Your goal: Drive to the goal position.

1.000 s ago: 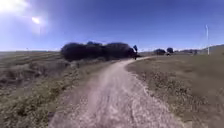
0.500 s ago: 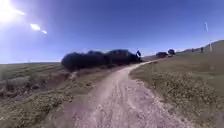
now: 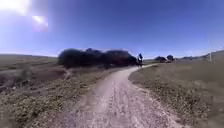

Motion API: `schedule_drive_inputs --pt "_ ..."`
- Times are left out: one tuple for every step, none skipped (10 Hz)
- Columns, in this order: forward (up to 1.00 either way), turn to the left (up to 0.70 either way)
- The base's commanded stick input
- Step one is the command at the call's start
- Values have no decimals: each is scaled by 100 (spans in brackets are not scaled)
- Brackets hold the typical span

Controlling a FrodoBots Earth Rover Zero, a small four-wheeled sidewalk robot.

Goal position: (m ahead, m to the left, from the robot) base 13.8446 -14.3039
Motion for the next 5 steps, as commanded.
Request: schedule_drive_inputs --pt "100 0" --pt "100 0" --pt "100 0" --pt "100 0" --pt "100 0"
